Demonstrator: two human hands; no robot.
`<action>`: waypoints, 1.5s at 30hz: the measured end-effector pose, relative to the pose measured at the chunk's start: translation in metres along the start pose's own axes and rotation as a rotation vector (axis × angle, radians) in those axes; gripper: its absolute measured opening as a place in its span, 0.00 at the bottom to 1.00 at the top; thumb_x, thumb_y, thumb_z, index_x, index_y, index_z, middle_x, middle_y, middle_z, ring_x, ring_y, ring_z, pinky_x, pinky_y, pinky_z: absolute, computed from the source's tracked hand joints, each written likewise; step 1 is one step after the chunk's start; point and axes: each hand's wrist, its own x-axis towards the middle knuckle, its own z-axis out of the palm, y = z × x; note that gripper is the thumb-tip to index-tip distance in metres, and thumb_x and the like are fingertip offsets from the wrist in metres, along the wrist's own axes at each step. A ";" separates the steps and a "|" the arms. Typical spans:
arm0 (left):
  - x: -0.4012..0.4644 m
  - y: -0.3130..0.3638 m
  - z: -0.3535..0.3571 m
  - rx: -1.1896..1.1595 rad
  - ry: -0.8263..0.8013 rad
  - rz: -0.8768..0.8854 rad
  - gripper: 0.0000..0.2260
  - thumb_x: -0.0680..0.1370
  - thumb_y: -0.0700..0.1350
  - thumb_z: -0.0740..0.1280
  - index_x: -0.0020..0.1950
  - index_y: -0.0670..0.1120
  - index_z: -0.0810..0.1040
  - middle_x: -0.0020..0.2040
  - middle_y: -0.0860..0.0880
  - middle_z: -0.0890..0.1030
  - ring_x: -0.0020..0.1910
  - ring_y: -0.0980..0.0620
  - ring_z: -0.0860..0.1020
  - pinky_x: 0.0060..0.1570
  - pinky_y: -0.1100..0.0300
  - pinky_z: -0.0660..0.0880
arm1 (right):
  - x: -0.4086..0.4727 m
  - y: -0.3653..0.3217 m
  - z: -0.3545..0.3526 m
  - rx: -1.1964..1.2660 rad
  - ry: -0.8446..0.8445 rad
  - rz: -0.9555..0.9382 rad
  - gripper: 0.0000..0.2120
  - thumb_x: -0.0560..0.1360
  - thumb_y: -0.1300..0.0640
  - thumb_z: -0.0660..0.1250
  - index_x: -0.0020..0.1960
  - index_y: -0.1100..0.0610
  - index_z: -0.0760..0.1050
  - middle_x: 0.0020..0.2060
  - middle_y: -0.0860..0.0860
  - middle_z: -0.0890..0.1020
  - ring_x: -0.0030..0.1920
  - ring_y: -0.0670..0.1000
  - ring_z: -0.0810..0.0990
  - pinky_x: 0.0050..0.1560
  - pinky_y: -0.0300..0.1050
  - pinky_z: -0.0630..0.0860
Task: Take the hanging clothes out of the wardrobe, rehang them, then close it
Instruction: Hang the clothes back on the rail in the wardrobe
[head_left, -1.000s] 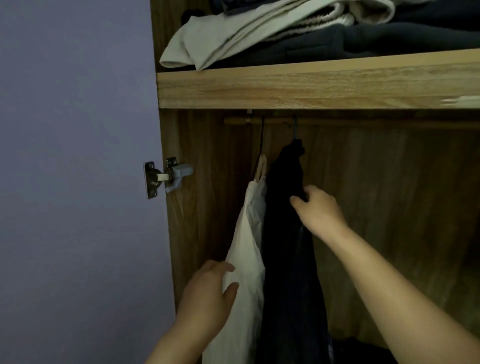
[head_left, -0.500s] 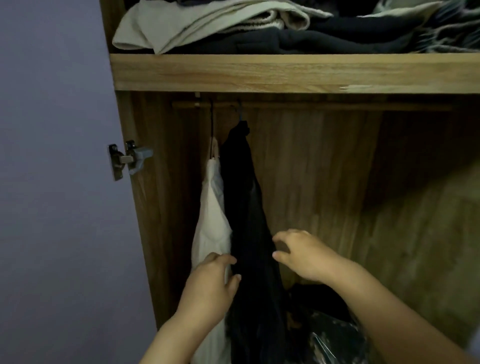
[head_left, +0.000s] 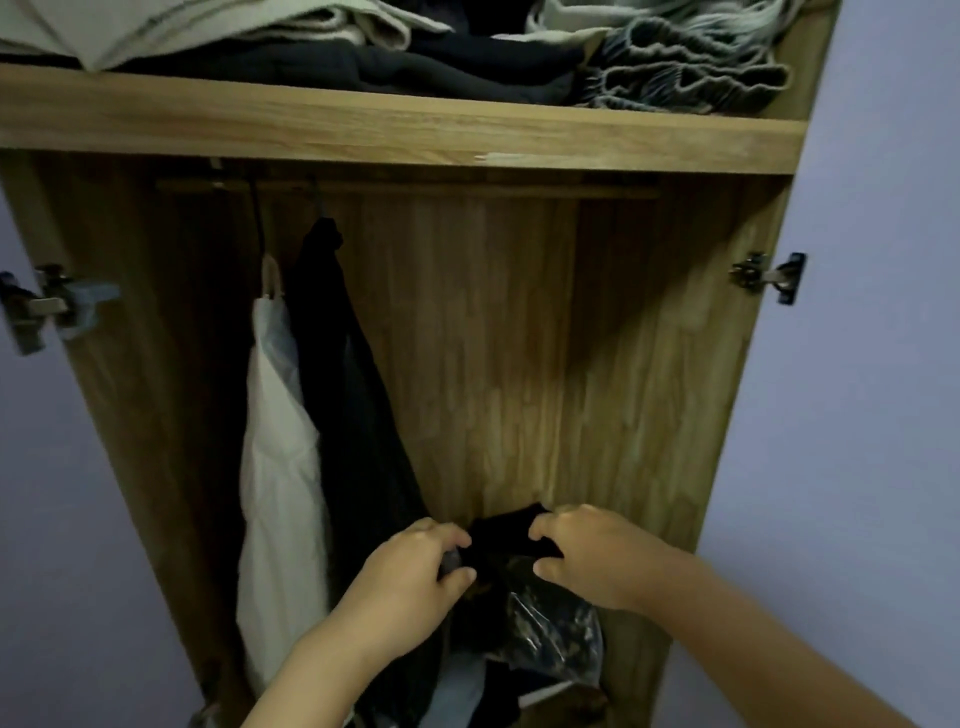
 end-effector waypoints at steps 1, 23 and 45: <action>-0.001 0.006 0.004 0.004 -0.018 0.003 0.16 0.78 0.52 0.63 0.65 0.55 0.71 0.55 0.57 0.72 0.56 0.58 0.73 0.54 0.67 0.69 | -0.008 0.006 0.003 0.002 0.006 0.006 0.21 0.80 0.51 0.57 0.72 0.55 0.64 0.68 0.53 0.70 0.67 0.53 0.68 0.65 0.48 0.68; -0.082 0.179 0.103 0.037 -0.310 0.377 0.15 0.79 0.50 0.61 0.66 0.52 0.70 0.63 0.52 0.71 0.60 0.54 0.71 0.59 0.62 0.70 | -0.256 0.067 0.076 0.030 0.102 0.471 0.20 0.80 0.51 0.57 0.70 0.56 0.66 0.64 0.56 0.71 0.64 0.57 0.69 0.62 0.48 0.68; -0.258 0.333 0.174 0.221 -0.575 1.157 0.26 0.75 0.60 0.56 0.72 0.54 0.61 0.69 0.54 0.64 0.67 0.51 0.66 0.65 0.58 0.64 | -0.555 -0.034 0.182 0.138 0.235 1.361 0.24 0.78 0.48 0.59 0.72 0.53 0.61 0.69 0.56 0.66 0.68 0.58 0.64 0.65 0.53 0.66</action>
